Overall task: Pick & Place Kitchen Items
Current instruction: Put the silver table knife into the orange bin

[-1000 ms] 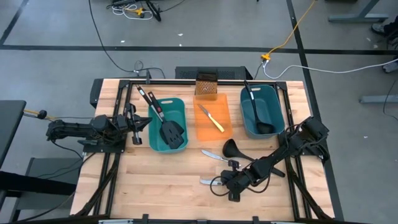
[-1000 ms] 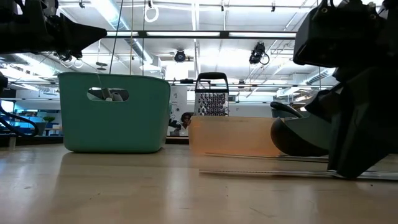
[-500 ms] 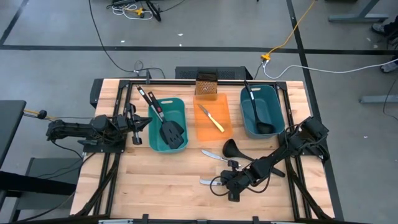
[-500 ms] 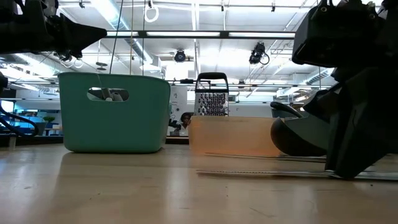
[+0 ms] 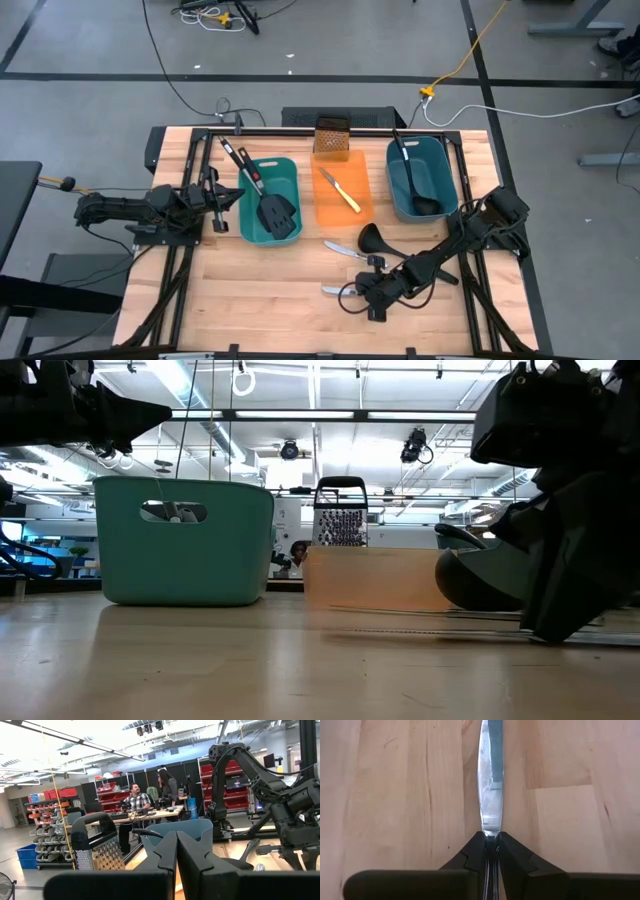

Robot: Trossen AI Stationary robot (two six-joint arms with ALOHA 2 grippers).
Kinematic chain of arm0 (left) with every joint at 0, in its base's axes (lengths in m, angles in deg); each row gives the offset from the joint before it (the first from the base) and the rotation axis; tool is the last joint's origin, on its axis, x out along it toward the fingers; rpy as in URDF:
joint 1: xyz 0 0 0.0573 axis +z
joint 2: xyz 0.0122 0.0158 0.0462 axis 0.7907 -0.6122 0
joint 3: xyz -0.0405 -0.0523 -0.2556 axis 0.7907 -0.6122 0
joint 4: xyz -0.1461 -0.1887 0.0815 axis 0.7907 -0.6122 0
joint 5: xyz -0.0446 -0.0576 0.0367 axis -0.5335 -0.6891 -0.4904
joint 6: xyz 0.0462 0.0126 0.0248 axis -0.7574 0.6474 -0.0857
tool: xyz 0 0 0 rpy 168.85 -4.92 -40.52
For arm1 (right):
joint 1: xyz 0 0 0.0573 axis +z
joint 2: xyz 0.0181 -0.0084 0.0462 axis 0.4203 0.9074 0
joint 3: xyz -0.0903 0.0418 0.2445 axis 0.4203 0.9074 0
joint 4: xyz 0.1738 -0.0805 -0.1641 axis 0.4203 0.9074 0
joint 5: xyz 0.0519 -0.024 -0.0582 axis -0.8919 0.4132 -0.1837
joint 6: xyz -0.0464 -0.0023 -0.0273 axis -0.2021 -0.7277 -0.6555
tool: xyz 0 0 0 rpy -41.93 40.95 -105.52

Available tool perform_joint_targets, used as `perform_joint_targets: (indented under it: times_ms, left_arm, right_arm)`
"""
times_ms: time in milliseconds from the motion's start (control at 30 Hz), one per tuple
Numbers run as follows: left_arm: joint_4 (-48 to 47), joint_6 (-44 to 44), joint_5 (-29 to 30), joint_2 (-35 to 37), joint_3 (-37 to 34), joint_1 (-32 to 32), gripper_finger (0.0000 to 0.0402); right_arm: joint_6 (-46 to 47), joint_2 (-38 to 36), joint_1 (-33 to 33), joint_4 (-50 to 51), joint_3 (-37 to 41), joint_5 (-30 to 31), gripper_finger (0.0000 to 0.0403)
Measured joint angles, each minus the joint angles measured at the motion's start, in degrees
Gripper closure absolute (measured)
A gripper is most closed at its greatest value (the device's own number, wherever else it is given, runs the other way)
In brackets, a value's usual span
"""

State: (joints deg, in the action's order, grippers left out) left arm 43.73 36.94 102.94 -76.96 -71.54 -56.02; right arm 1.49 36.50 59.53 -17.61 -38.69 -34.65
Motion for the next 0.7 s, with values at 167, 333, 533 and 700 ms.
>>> perform_joint_targets:
  times_ms: [167, 333, 533, 700]
  left_arm:
    - [0.0, 0.0, 0.0, 0.0, 0.0, 0.0, 0.0387]
    - [0.0, 0.0, 0.0, 0.0, 0.0, 0.0, 0.0387]
    - [0.0, 0.0, 0.0, 0.0, 0.0, 0.0, 0.0387]
    - [0.0, 0.0, 0.0, 0.0, 0.0, 0.0, 0.0387]
  right_arm:
    - [-0.1, -0.1, -0.5, 0.1, 0.0, -0.1, 0.0357]
    - [-0.9, -1.6, -0.9, 0.1, 0.0, -0.2, 0.0357]
    - [-2.9, -5.9, -0.9, 0.7, -0.1, 2.0, 0.0357]
    - [-5.5, -10.6, -1.1, 0.9, -0.1, 2.3, 0.0357]
